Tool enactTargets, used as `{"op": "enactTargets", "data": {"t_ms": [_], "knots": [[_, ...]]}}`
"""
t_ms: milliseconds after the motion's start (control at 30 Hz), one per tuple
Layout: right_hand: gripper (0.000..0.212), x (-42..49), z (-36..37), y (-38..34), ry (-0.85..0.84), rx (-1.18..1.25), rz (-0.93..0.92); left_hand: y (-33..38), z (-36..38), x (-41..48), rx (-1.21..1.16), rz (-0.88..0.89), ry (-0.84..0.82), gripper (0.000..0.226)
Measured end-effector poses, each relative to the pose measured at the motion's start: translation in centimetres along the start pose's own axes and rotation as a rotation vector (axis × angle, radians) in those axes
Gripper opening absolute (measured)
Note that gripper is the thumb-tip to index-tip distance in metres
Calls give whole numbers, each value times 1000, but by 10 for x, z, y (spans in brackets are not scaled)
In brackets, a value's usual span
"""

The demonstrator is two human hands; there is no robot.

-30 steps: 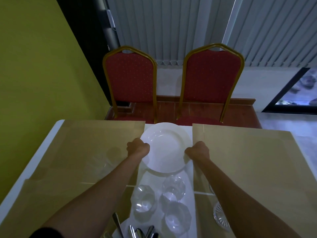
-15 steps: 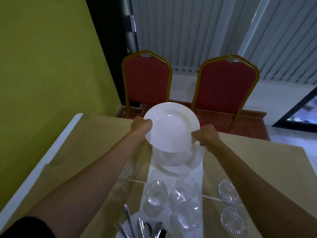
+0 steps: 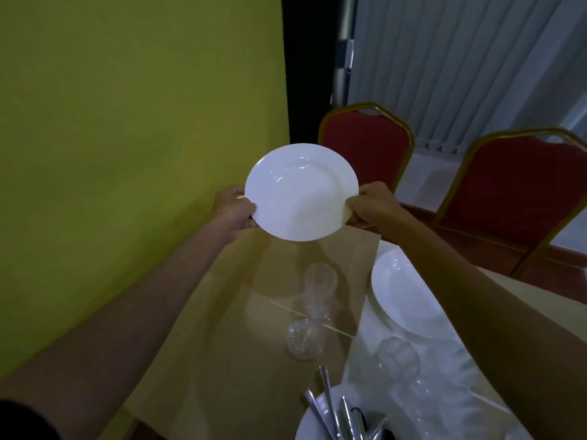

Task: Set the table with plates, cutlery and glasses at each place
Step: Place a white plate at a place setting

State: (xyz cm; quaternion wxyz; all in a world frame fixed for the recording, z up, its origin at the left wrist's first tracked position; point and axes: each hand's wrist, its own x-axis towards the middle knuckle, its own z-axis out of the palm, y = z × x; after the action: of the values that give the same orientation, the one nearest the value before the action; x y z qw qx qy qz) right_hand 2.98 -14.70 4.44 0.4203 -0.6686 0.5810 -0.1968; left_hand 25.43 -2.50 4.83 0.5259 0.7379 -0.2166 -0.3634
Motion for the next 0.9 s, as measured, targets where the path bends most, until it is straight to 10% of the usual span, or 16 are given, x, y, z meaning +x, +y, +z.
{"op": "enactTargets", "data": {"t_ms": [900], "knots": [[41,81,210,28,-191,-471,258,-172,-67,123,402,-59,-34,35]]}}
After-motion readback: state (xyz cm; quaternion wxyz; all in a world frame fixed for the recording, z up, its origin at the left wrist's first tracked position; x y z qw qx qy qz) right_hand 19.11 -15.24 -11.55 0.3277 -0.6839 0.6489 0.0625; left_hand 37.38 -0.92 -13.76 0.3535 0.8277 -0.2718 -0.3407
